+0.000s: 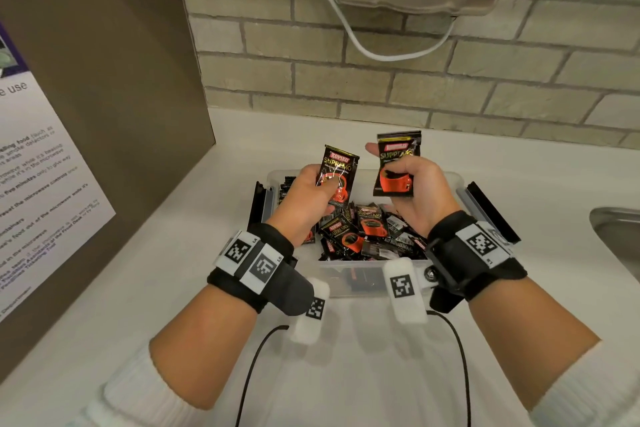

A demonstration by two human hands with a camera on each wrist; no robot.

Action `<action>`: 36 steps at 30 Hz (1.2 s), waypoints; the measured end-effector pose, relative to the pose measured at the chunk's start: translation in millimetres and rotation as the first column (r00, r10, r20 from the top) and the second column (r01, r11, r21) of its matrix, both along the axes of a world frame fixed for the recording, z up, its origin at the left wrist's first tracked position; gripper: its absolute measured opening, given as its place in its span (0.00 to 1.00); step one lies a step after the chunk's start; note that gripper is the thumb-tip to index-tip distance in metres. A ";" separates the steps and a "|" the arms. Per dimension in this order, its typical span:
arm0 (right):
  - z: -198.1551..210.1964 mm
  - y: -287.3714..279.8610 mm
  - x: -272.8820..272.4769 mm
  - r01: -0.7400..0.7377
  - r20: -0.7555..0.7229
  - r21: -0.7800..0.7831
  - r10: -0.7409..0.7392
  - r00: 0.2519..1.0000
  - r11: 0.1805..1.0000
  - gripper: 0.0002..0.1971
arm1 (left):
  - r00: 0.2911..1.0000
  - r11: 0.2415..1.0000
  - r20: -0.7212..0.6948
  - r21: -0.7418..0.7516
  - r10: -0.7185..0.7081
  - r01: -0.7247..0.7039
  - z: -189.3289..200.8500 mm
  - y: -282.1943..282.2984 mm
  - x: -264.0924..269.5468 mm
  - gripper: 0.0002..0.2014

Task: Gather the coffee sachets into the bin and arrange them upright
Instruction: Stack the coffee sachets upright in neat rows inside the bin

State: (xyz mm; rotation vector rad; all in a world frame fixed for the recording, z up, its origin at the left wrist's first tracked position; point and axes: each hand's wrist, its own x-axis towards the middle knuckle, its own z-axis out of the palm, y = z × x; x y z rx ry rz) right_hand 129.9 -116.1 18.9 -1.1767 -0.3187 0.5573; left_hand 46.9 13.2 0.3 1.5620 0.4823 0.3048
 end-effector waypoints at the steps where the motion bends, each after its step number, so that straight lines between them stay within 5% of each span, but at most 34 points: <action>1: 1.5 1.9 -2.5 -0.011 0.055 -0.069 0.015 0.998 0.998 0.15 | 1.000 1.000 0.005 -0.006 -0.004 0.004 -0.4 0.6 0.0 0.15; 6: -0.9 13.5 -14.9 0.086 0.324 -0.263 0.004 0.946 0.961 0.11 | 0.998 0.999 0.046 -0.005 -0.043 0.043 6.0 -1.0 -5.6 0.16; 12: -9.9 50.2 -29.6 0.096 0.285 -0.410 0.028 0.958 0.907 0.15 | 0.990 0.980 -0.061 0.149 -0.124 0.132 18.3 -2.2 -22.8 0.14; 19: -13.9 59.0 -47.1 0.108 0.308 -0.425 0.032 0.951 0.899 0.04 | 0.968 0.900 -0.113 0.404 0.225 -0.162 22.0 43.3 -40.8 0.24; 24: -33.1 76.8 -46.2 0.053 0.203 -0.618 0.094 0.975 0.784 0.06 | 0.904 0.819 -0.343 0.573 0.256 -0.014 5.4 66.4 -62.7 0.22; 26: -32.1 79.6 -44.1 -0.008 0.093 -0.687 0.100 0.991 0.726 0.08 | 0.897 0.840 -0.400 0.538 0.186 0.066 -4.2 66.2 -66.3 0.24; 27: -29.0 81.2 -50.9 0.049 0.148 -0.830 0.135 0.980 0.555 0.16 | 0.898 0.866 -0.414 0.493 0.150 0.083 -7.5 65.1 -67.3 0.24; 28: -33.4 78.4 -51.8 0.182 0.325 -0.911 0.375 0.868 0.370 0.20 | 0.906 0.883 -0.407 0.461 0.117 0.093 -10.1 64.5 -68.3 0.23; 29: -30.4 80.0 -54.2 0.253 0.354 -0.933 0.519 0.778 0.257 0.22 | 0.915 0.893 -0.392 0.439 0.096 0.095 -10.2 63.3 -69.2 0.21; 30: -28.0 82.1 -56.6 0.271 0.349 -0.937 0.566 0.747 0.220 0.23 | 0.923 0.898 -0.377 0.430 0.080 0.097 -9.8 63.0 -70.0 0.20; 31: -30.0 82.5 -55.9 0.249 0.353 -0.934 0.547 0.759 0.257 0.23 | 0.927 0.899 -0.368 0.426 0.071 0.100 -7.8 62.3 -70.6 0.18; 33: -32.8 86.9 -57.7 0.027 0.176 -0.870 0.260 0.949 0.492 0.20 | 0.933 0.897 -0.355 0.428 0.056 0.108 -4.5 61.3 -71.6 0.15; 35: -39.1 86.2 -53.3 -0.068 0.064 -0.744 0.171 0.983 0.665 0.17 | 0.938 0.891 -0.341 0.443 0.061 0.103 -1.9 59.8 -72.3 0.15; 36: -39.3 85.6 -51.8 -0.045 0.054 -0.730 0.123 0.991 0.682 0.17 | 0.940 0.889 -0.334 0.447 0.065 0.097 -0.9 58.9 -72.9 0.15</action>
